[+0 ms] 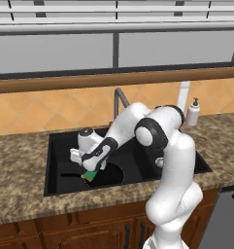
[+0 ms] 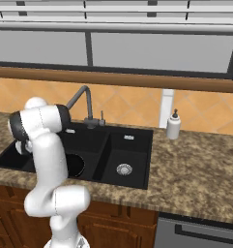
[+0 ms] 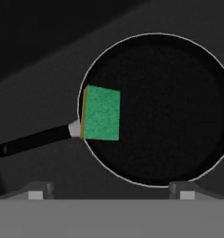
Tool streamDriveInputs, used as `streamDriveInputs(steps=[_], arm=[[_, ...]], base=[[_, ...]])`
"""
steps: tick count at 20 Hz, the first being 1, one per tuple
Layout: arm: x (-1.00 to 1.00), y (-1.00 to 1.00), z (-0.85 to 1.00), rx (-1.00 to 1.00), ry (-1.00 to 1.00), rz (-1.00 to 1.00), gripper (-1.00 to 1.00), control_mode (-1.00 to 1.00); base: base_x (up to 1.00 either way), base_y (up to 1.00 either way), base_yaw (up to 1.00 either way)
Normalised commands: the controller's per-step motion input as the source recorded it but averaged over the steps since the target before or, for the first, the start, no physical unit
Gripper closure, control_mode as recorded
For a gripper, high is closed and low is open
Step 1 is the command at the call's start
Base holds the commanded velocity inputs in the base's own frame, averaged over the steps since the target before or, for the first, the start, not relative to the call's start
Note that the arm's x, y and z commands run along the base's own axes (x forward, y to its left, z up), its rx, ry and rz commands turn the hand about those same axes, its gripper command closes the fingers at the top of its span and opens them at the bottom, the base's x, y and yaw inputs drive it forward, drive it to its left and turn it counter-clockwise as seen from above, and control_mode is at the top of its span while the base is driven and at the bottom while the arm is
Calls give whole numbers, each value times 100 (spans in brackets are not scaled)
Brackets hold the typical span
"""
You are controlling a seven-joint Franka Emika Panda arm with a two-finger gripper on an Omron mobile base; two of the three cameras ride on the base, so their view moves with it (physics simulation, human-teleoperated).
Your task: Pick the pan and sponge and place them into the sink. Then turn on the water.
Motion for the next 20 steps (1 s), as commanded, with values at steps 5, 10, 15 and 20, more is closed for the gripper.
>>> streamDriveInputs(steps=[5,10,15,20], arm=[[-36,-36,100,6,0,3,-100,-100],[-37,-47,100,1,0,3,-100,-100],[-48,-44,97,-1,0,9,-100,-100],[-33,-46,74,-4,1,3,-100,-100]], base=[[0,0,0],[0,0,0],[0,0,0],[0,0,0]])
